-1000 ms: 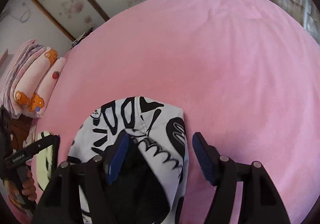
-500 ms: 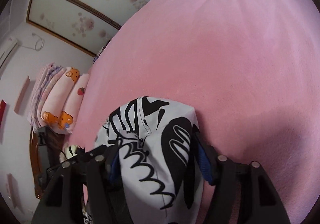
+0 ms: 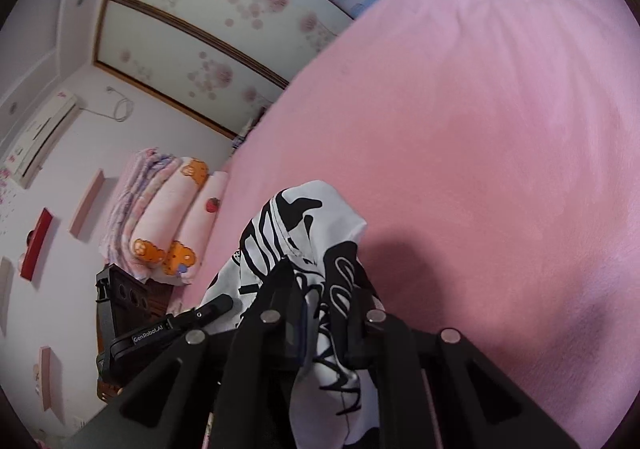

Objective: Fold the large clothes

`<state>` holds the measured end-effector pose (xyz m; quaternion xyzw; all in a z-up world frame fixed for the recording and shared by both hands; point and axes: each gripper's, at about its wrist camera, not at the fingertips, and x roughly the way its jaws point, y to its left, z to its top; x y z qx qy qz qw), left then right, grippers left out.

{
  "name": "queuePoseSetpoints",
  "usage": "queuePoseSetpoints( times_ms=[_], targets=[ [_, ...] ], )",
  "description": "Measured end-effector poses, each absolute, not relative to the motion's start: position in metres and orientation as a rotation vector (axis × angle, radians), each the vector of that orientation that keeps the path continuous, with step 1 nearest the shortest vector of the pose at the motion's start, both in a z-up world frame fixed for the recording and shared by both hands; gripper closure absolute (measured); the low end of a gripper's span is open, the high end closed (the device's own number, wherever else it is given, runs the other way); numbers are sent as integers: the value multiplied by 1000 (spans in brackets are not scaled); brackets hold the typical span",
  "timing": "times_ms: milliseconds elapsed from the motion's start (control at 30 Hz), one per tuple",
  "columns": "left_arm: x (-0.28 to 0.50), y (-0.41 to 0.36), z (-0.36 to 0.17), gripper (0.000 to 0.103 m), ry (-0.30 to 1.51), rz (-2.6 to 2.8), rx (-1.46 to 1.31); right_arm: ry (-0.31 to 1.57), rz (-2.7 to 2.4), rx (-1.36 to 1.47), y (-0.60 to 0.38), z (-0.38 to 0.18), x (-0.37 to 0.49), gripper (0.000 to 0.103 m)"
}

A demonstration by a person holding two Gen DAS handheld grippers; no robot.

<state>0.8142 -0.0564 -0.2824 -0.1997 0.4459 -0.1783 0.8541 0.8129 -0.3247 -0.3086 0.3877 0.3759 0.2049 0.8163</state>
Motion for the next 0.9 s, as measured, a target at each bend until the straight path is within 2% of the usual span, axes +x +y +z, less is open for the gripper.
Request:
queuePoseSetpoints(
  times_ms=[233,467,667,900],
  targets=[
    [733,-42,-217,95,738,-542,-404,626,535,787,-332,-248,746,92],
    [660,-40,-186,95,706,-593,-349,534,629,695,-332,-210,665,92],
    [591,-17,-195,95,747,-543,-390,561,686,638,-323,-200,590,92],
    [533,-9,-234,95,848,-468,-409,681,672,611,-305,-228,532,92]
  ],
)
